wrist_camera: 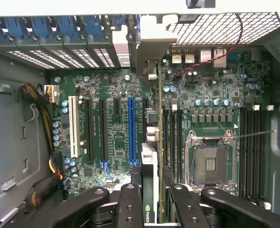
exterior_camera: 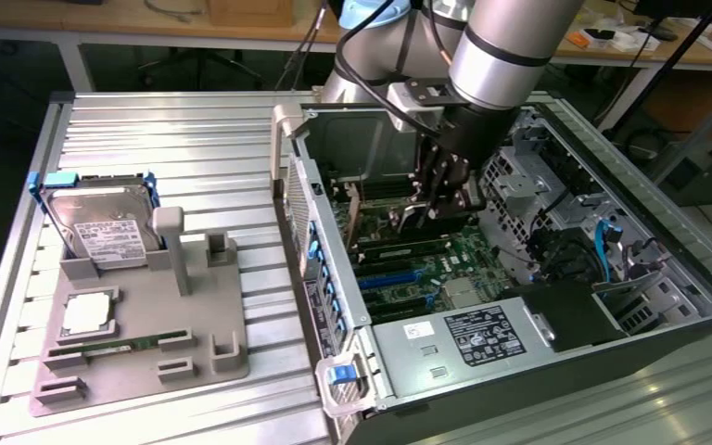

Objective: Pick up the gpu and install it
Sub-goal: 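Insert the gpu into the slot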

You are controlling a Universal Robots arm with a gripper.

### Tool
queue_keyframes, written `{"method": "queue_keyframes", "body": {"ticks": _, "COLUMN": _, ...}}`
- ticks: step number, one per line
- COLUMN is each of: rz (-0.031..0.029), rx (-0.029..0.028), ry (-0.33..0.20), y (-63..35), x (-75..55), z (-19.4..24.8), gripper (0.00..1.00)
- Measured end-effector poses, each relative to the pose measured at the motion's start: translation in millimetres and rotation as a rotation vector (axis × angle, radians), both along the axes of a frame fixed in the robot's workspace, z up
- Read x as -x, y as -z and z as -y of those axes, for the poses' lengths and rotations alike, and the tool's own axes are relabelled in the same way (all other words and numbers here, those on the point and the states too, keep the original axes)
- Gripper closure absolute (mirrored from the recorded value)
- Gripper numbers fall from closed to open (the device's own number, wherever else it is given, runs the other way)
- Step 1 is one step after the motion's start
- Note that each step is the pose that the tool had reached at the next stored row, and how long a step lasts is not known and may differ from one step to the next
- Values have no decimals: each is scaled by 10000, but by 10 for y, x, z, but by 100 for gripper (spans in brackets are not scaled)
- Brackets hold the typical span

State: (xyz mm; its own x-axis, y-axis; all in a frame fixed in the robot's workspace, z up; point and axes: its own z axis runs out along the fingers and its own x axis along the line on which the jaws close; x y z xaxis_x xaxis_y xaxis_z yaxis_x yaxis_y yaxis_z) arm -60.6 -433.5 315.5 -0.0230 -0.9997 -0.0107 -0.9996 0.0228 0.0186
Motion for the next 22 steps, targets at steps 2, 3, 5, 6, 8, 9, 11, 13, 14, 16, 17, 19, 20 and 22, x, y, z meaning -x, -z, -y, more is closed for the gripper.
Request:
{"method": "queue_keyframes", "body": {"ticks": 2, "rz": 0, "rx": 0, "ry": -3, "y": 6, "x": 0, "z": 0, "gripper": 73}}
{"method": "queue_keyframes", "body": {"ticks": 3, "rz": 0, "rx": -1, "ry": -5, "y": 9, "x": 0, "z": 0, "gripper": 73}}
{"method": "queue_keyframes", "body": {"ticks": 5, "rz": 0, "rx": -1, "ry": -5, "y": 10, "x": 0, "z": 0, "gripper": 73}}
{"method": "queue_keyframes", "body": {"ticks": 6, "rz": 1, "rx": -2, "ry": -6, "y": 12, "x": 0, "z": 0, "gripper": 73}}
{"method": "queue_keyframes", "body": {"ticks": 8, "rz": 1, "rx": -2, "ry": -5, "y": 16, "x": 0, "z": 0, "gripper": 73}}
{"method": "queue_keyframes", "body": {"ticks": 9, "rz": 1, "rx": -2, "ry": -5, "y": 18, "x": 0, "z": 0, "gripper": 73}}
{"method": "queue_keyframes", "body": {"ticks": 11, "rz": 0, "rx": -1, "ry": -5, "y": 22, "x": 0, "z": 0, "gripper": 73}}
{"method": "queue_keyframes", "body": {"ticks": 13, "rz": 0, "rx": 0, "ry": -5, "y": 26, "x": 0, "z": 0, "gripper": 73}}
{"method": "queue_keyframes", "body": {"ticks": 14, "rz": 0, "rx": -1, "ry": -5, "y": 31, "x": 0, "z": 0, "gripper": 73}}
{"method": "queue_keyframes", "body": {"ticks": 16, "rz": 1, "rx": -1, "ry": -5, "y": 31, "x": 0, "z": 0, "gripper": 73}}
{"method": "queue_keyframes", "body": {"ticks": 17, "rz": 0, "rx": -1, "ry": -6, "y": 32, "x": 0, "z": 0, "gripper": 73}}
{"method": "queue_keyframes", "body": {"ticks": 19, "rz": 2, "rx": -5, "ry": -6, "y": 41, "x": 0, "z": -1, "gripper": 73}}
{"method": "queue_keyframes", "body": {"ticks": 20, "rz": 1, "rx": -3, "ry": -5, "y": 44, "x": 0, "z": 0, "gripper": 73}}
{"method": "queue_keyframes", "body": {"ticks": 22, "rz": 0, "rx": -1, "ry": -5, "y": 55, "x": 0, "z": 0, "gripper": 73}}
